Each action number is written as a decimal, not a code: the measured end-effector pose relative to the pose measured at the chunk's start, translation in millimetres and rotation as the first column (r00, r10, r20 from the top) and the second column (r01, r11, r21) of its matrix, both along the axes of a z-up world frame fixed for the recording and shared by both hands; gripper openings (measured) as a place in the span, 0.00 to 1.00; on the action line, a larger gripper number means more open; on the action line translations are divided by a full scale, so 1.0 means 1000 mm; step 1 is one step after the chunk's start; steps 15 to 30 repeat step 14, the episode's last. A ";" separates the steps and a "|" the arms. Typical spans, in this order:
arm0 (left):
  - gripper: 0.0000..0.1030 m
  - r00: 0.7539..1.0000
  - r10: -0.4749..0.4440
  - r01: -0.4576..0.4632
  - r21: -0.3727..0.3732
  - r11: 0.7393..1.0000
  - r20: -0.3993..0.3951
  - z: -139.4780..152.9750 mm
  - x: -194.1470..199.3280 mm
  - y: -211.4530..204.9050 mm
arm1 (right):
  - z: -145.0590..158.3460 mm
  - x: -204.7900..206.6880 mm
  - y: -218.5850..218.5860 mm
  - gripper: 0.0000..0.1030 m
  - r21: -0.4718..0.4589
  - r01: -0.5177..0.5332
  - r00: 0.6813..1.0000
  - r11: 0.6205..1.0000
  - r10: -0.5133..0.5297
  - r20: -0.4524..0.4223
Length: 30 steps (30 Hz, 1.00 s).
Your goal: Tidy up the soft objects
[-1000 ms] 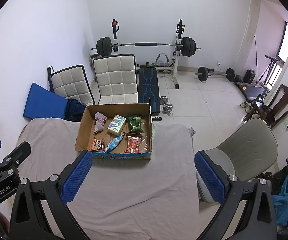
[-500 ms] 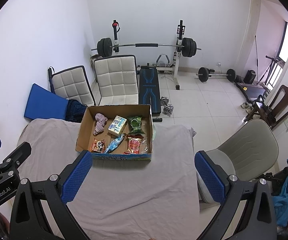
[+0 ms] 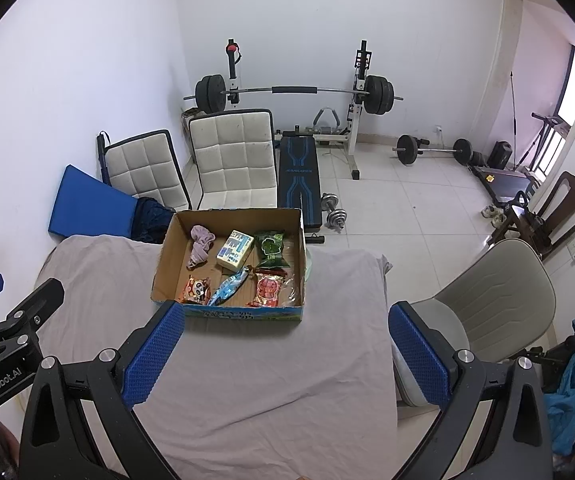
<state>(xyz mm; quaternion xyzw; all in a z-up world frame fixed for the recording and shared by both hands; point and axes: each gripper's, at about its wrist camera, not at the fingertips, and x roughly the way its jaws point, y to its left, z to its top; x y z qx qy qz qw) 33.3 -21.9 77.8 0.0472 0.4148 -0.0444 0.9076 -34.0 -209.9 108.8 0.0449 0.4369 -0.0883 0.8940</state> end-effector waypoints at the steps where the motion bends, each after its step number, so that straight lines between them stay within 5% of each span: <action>1: 1.00 1.000 -0.001 0.001 -0.001 1.000 0.000 0.000 0.000 0.000 | 0.000 0.001 0.000 1.00 -0.002 0.000 1.000 1.000 0.000 0.000; 30: 1.00 1.000 0.006 -0.006 -0.002 1.000 0.008 0.001 0.000 0.001 | 0.001 0.002 -0.001 1.00 0.000 -0.001 1.000 1.000 0.001 0.003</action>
